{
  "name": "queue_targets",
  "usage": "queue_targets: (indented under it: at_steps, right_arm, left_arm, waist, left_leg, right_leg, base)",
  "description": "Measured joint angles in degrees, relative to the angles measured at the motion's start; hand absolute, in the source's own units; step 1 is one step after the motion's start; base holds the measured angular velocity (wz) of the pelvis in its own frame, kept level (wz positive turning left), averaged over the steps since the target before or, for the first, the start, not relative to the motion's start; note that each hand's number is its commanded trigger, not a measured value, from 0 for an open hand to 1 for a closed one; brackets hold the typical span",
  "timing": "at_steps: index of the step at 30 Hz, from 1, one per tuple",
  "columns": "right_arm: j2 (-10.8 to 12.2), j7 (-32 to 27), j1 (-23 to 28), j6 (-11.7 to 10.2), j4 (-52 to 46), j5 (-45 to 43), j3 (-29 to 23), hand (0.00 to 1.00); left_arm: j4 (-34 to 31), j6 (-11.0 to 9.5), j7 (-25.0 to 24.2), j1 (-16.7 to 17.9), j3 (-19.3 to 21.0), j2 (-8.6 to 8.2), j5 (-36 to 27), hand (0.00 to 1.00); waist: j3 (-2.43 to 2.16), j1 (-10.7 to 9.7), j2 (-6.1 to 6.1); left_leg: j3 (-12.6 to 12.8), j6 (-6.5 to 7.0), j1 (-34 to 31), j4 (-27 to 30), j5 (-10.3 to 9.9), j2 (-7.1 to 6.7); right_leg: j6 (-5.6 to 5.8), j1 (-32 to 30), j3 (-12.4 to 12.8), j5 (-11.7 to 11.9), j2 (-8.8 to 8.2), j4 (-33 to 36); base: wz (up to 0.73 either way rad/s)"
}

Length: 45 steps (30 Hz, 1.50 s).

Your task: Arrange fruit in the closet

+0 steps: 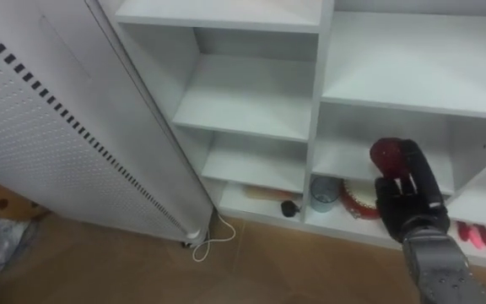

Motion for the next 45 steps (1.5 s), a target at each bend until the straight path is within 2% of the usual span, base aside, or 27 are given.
queue_targets:
  at_steps: [3, 4, 12, 15, 22, 28, 32, 36, 39, 45]
  right_arm:
    - [-1.1, -0.8, -1.1, -0.3, 0.0, -0.2, 0.0, 1.00]
    - [-1.5, -1.3, -1.3, -0.3, 0.0, -0.3, 0.0, 0.00]
    - [-1.7, -4.4, -1.3, -0.4, 0.0, -1.3, 0.0, 0.00]
    - [-1.7, -6.7, -1.6, -0.4, 0.0, -1.3, 0.0, 0.00]
    - [-2.0, -11.8, -3.4, -2.9, -0.2, -1.5, -0.4, 0.00]
    - [-2.7, -13.9, -4.1, -4.1, -0.5, -1.4, -0.4, 0.00]
    - [-2.7, -14.2, -4.0, -4.6, -0.6, -1.4, -0.4, 0.00]
    - [-2.7, -14.0, -3.8, -5.0, -0.5, -1.4, -0.4, 0.00]
    - [-2.7, -13.7, -2.3, -5.3, 0.1, -1.0, -0.4, 0.00]
    - [-2.6, -7.0, 1.4, -4.4, 4.0, 1.1, -0.3, 0.00]
  left_arm:
    - [0.0, -0.1, 0.0, 0.9, -0.4, 0.18, 0.1, 0.00]
    - [0.0, -0.1, 0.0, 1.2, -0.9, 0.43, 0.2, 0.00]
    - [-0.3, 0.2, 0.1, 2.2, -1.2, 1.01, 0.6, 0.00]
    - [-1.2, 0.1, 1.1, 2.8, -1.2, 1.11, 0.6, 0.00]
    - [-2.3, 0.1, 1.6, 5.0, -1.1, 1.36, 1.0, 0.00]
    - [-1.9, 0.0, 1.7, 5.1, -1.1, 1.35, 1.2, 0.00]
    - [-1.9, -0.2, 1.7, 5.1, -1.1, 1.35, 1.1, 0.00]
    - [-1.9, -1.0, 1.6, 5.9, -1.1, 1.34, 1.2, 0.00]
    - [-1.5, -0.9, 1.6, 5.9, -1.2, 1.32, 1.2, 0.00]
    - [0.0, -0.7, -0.3, 6.0, -1.4, 1.32, 1.1, 0.00]
  waist:
    - [0.00, 0.0, -0.04]
    - [0.04, 0.0, -0.12]
    - [0.00, -0.1, -0.95]
    - [-0.05, -0.1, -1.04]
    - [-0.12, -0.1, -1.03]
    - [-0.16, 0.1, -0.97]
    - [-0.21, 0.1, -0.87]
    - [-0.19, 0.2, -0.80]
    - [-0.07, 0.8, -0.29]
    - [0.34, 2.3, 1.05]
  left_leg:
    - [0.2, 0.26, 0.0, 0.5, -0.1, -0.71]
    - [0.7, 0.54, 0.0, 1.0, -0.3, -0.69]
    - [1.3, 1.43, -0.9, 3.1, -1.2, -0.47]
    - [1.5, 1.69, -1.8, 4.0, -1.3, 0.19]
    - [2.1, 1.87, -2.4, 4.0, -1.4, 0.24]
    - [2.4, 1.89, -1.7, 3.8, -1.3, 0.30]
    - [2.6, 1.84, -0.8, 3.7, -1.4, 0.39]
    - [2.6, 1.75, 0.3, 3.7, -1.4, 1.29]
    - [2.5, 1.62, 3.2, 2.8, -1.4, 1.45]
    - [2.8, 1.16, 9.7, -1.4, -1.0, 1.50]
  right_leg:
    - [0.41, -0.2, 0.2, -0.6, -0.90, 1.1]
    - [0.49, -0.2, 0.2, -1.1, -1.35, 1.9]
    - [0.71, -0.6, 0.1, -2.1, -2.27, 4.0]
    - [0.82, -0.9, -0.3, -2.1, -1.94, 4.0]
    - [0.98, -1.7, 0.0, -1.8, -2.07, 4.0]
    - [1.00, -1.4, 0.5, -1.7, -1.41, 4.2]
    - [0.97, -0.6, 0.8, -1.7, -1.23, 4.0]
    - [1.03, 0.5, 1.2, -1.6, -0.23, 3.3]
    - [0.87, 3.7, 0.5, -1.2, -0.04, 1.7]
    - [1.61, 9.7, 0.8, -0.1, 0.68, -2.4]
  base:
    - [0.12]
    - [0.14]
    - [0.03]
    - [0.00]
    - [-0.03]
    - [0.01]
    - [-0.05]
    - [-0.09]
    - [-0.08]
    - [-0.05]
